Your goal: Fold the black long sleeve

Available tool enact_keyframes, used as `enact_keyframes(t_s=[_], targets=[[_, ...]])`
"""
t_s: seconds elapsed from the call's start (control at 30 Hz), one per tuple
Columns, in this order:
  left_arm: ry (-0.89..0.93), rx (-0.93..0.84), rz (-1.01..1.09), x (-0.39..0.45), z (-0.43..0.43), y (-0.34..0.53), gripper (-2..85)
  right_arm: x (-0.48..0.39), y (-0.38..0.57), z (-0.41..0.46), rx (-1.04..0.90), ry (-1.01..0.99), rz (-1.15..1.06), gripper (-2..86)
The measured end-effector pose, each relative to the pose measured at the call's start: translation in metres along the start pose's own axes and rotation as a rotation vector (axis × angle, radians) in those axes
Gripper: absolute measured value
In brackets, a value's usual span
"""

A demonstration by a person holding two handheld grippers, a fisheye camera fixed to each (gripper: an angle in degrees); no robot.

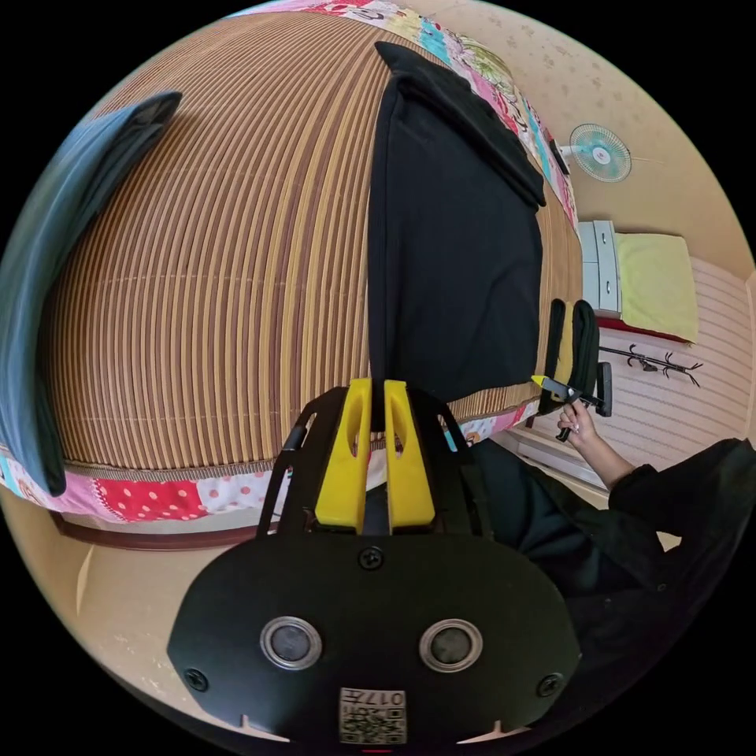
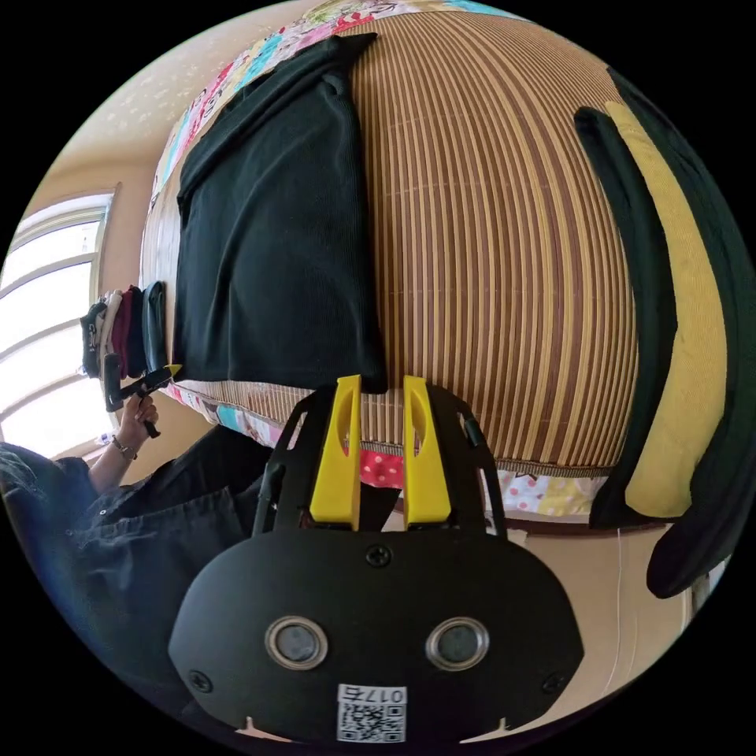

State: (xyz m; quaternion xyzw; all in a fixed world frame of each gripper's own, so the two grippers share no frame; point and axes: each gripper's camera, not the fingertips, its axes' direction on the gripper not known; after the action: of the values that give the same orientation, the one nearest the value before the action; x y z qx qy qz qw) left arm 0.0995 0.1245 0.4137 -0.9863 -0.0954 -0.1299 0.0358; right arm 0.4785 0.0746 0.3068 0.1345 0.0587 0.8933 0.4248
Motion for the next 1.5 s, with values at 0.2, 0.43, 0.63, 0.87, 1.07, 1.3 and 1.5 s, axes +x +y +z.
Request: enact_keyframes(t_s=[0.2, 0.43, 0.63, 0.87, 1.07, 1.3, 1.5], targets=[[-0.002, 0.023, 0.010, 0.001, -0.026, 0.000, 3.3, 0.021, -0.004, -0.016, 0.099, -0.242, 0.135, 6.2], [0.004, 0.005, -0.014, 0.005, -0.058, 0.013, 2.0, 0.019, 0.007, -0.046, 0.018, -0.211, 0.268, 2.8], [0.220, 0.030, -0.267, -0.012, -0.095, 0.104, 1.1, 0.016, 0.083, -0.087, -0.056, -0.249, 0.359, 2.2], [0.662, 0.298, -0.447, -0.053, -0.126, 0.146, 1.2, 0.046, 0.145, -0.119, 0.246, -0.790, 0.739, 1.5], [0.914, 0.476, -0.408, -0.061, -0.143, 0.064, 1.4, 0.015, 0.049, -0.157, 0.398, -0.866, 0.584, 1.4], [1.046, 0.598, -0.376, -0.060, -0.148, -0.056, 1.8, -0.013, -0.072, -0.153, 0.540, -0.998, 0.623, 1.3], [1.028, 0.595, -0.396, -0.067, -0.128, -0.161, 2.8, -0.026, -0.165, -0.126, 0.560, -0.934, 0.692, 1.6]])
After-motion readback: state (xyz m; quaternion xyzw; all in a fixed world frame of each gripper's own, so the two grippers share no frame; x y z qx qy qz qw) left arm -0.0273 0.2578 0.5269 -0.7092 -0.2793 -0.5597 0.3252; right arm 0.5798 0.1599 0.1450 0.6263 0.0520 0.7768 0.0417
